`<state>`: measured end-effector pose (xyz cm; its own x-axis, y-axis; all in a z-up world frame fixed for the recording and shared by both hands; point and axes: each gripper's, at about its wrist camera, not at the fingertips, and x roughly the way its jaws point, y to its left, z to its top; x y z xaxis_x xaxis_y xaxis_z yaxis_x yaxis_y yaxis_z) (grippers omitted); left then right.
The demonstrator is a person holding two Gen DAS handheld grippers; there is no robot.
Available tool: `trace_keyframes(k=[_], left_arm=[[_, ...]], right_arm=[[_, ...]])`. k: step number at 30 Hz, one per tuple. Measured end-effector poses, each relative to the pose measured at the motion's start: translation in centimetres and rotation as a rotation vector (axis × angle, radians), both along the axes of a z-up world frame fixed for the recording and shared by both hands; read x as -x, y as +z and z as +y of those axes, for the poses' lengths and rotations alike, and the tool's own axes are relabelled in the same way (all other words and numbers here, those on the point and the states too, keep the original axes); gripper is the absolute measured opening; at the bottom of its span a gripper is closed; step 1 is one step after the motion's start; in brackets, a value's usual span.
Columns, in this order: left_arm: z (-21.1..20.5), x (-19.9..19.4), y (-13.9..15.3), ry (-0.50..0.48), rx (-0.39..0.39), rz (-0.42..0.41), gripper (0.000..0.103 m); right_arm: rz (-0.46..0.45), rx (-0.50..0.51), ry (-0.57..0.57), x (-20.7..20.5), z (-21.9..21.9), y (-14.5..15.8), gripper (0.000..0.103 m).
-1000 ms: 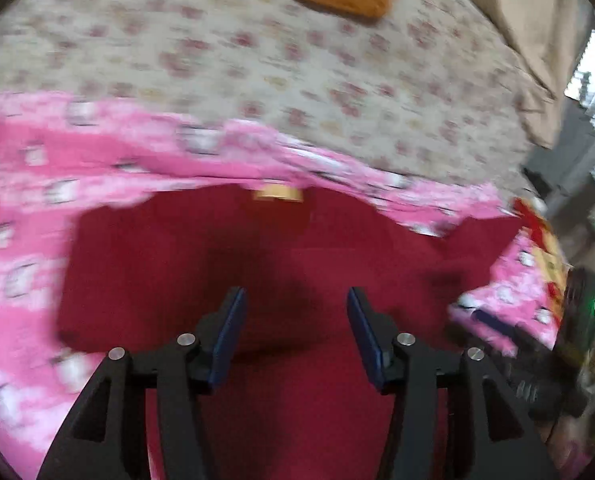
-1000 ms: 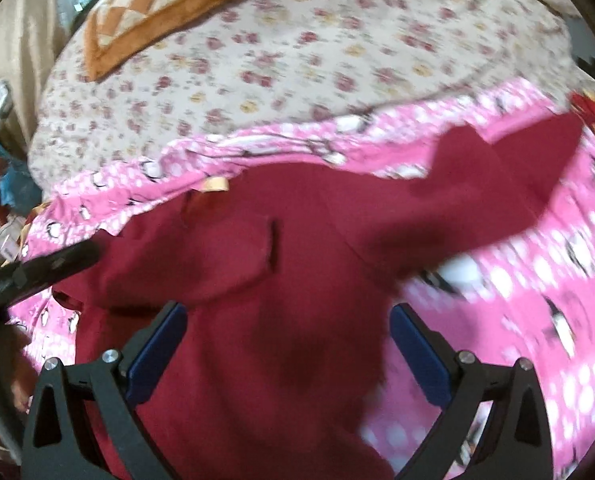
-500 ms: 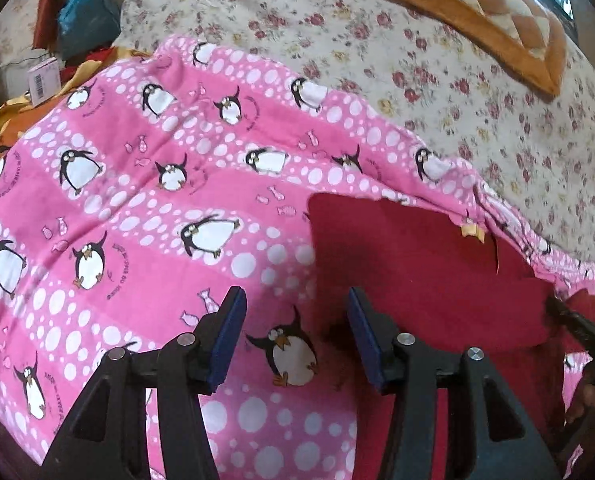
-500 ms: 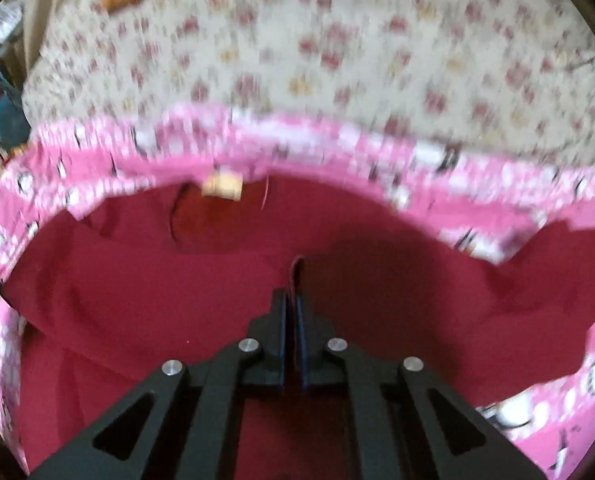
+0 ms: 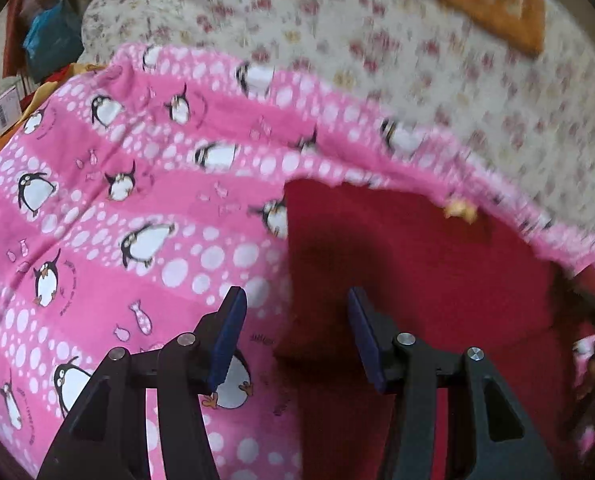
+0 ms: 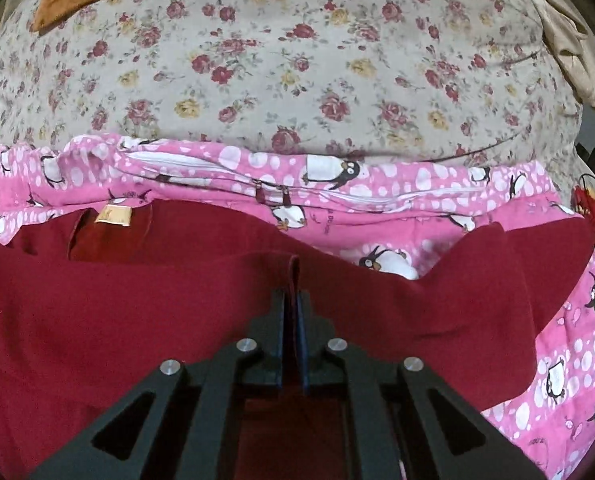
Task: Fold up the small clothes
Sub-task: 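Fold the held sleeve across the sweater body and release with the left gripper, then grasp the other sleeve with the right gripper and lift it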
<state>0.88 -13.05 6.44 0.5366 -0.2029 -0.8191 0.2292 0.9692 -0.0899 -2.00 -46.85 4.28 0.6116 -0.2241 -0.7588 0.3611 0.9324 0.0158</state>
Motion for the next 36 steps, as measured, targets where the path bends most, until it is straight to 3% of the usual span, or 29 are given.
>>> trace_keyframes(k=[4,6,8,14,20,31,36], left_arm=[[-0.5,-0.4,-2.0,-0.006,-0.043,0.04,0.032],[-0.5,-0.3,-1.9,-0.008,-0.047,0.031,0.032],[-0.6,-0.2,-1.7,-0.008,-0.052,0.024,0.032],[-0.6,0.3,-0.2,-0.006,-0.026,-0.022,0.032],[-0.9,-0.1,-0.4,-0.01,-0.022,-0.01,0.032],[-1.1,-0.8,-1.9,-0.016,-0.049,0.032,0.032],[-0.4,-1.0,-1.9,-0.01,-0.024,0.054,0.032]], right_arm=[[0.076,-0.017,-0.019,-0.7,-1.2,-1.7,0.016],[0.05,-0.034,-0.041,0.0,-1.7,-1.2,0.032],[0.021,-0.034,-0.068,1.1,-1.9,-0.3,0.039],[-0.046,-0.135,0.025,3.7,0.1,2.0,0.042],[-0.002,-0.12,0.137,2.4,3.7,1.3,0.045],[0.053,-0.087,0.122,0.8,3.7,-1.7,0.048],[0.052,-0.116,0.118,1.4,3.3,-0.9,0.049]])
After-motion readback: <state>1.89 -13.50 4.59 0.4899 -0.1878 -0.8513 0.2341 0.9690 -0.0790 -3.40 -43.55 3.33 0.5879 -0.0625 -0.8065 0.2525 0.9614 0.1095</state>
